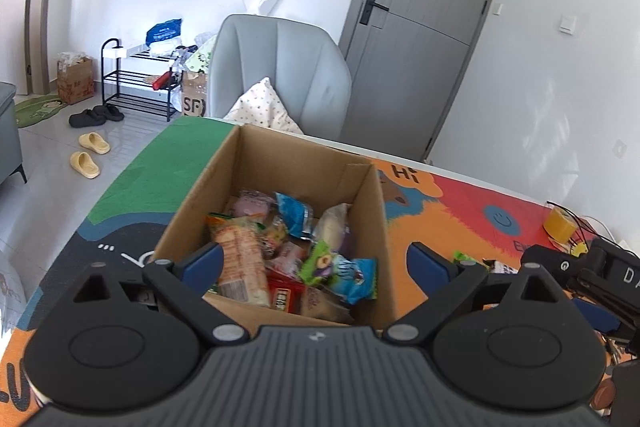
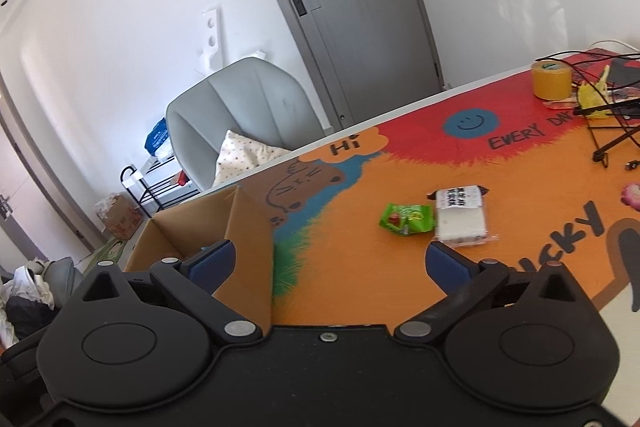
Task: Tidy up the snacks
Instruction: 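Move both tools back to the green pack and white cake on the mat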
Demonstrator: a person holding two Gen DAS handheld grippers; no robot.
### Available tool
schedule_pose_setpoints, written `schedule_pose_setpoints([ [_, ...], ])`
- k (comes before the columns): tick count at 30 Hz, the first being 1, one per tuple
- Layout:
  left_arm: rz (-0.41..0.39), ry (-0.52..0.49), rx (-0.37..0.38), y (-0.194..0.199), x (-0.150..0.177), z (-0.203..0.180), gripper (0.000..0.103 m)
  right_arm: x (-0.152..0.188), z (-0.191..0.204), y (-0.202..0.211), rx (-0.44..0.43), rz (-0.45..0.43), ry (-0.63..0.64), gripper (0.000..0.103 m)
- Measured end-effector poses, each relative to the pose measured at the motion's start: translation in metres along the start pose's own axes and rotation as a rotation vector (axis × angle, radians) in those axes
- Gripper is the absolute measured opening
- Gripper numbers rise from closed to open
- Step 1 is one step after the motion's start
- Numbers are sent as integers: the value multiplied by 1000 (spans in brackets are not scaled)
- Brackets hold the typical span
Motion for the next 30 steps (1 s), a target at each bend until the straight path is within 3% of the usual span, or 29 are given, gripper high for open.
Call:
schedule_pose_setpoints([
  [30, 18, -143, 65, -23, 5, -102, 97, -15, -111, 30, 69, -56, -159, 103],
])
Point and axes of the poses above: each gripper's, at about its wrist camera, not at the fingertips, and y roughly against the way its jaws point, z to its left, x to its underside, the point moved 9 cm from there along -y, roughly the way its jaws point, and after that the axes turned 15 degrees about z, right-handed, at the moved point
